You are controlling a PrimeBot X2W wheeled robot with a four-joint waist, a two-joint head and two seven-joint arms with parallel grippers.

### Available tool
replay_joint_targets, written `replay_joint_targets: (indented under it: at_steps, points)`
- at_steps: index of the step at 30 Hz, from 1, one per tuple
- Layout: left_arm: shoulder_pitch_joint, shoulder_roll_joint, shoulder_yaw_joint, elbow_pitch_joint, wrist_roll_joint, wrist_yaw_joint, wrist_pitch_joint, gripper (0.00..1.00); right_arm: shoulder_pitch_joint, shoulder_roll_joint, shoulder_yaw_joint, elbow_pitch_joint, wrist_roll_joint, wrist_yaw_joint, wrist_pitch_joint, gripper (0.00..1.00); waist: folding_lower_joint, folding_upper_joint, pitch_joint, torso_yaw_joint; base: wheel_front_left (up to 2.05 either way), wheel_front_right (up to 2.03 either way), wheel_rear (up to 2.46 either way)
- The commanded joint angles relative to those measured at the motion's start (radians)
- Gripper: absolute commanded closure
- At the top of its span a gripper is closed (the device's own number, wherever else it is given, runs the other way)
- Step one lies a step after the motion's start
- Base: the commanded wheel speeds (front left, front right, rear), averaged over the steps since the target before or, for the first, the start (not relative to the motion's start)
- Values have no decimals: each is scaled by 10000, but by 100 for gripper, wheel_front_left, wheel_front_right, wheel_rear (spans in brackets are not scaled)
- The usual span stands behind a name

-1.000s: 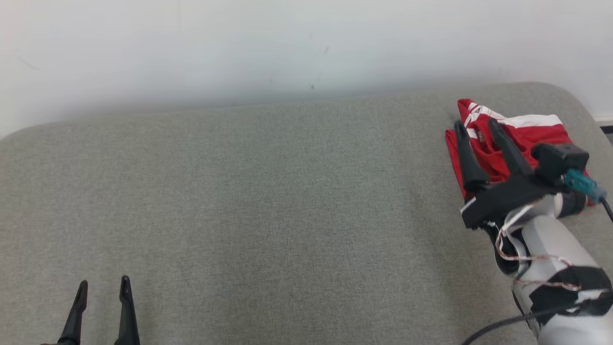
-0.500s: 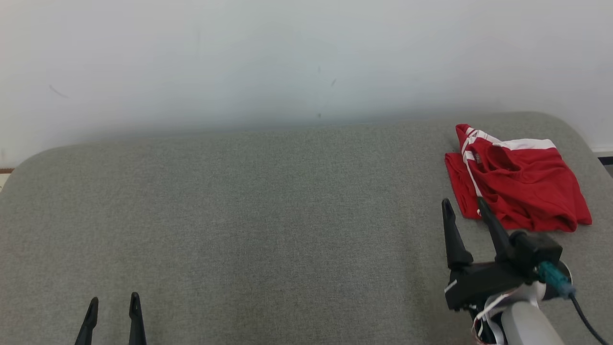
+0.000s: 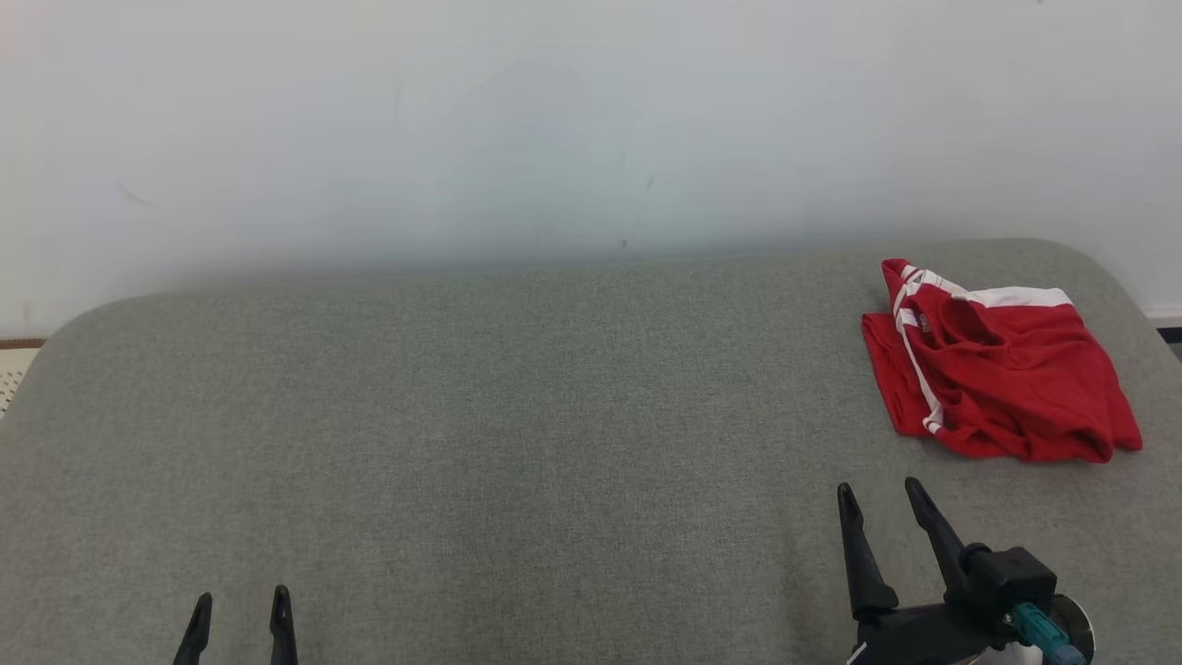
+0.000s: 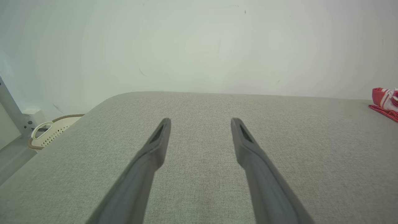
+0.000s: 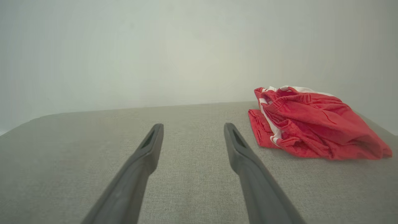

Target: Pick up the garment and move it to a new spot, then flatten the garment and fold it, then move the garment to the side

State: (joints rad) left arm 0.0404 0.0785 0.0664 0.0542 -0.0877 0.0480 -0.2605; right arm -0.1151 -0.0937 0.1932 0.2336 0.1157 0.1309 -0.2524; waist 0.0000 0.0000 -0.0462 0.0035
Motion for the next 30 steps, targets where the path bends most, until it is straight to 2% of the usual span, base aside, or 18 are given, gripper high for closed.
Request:
replay_joint_targets:
  at_steps: [1, 30]
  points:
    - [113, 2, 5, 55, 11, 3, -35, 0, 192, 54, -2, -75, -58, -2, 48, 0, 0, 0, -22, 21, 0, 0, 0]
    - [8, -33, 14, 335, -181, -106, -36, 0, 401, 243, 50, -303, -198, -2, 213, 0, 0, 0, 37, -126, 0, 0, 0]
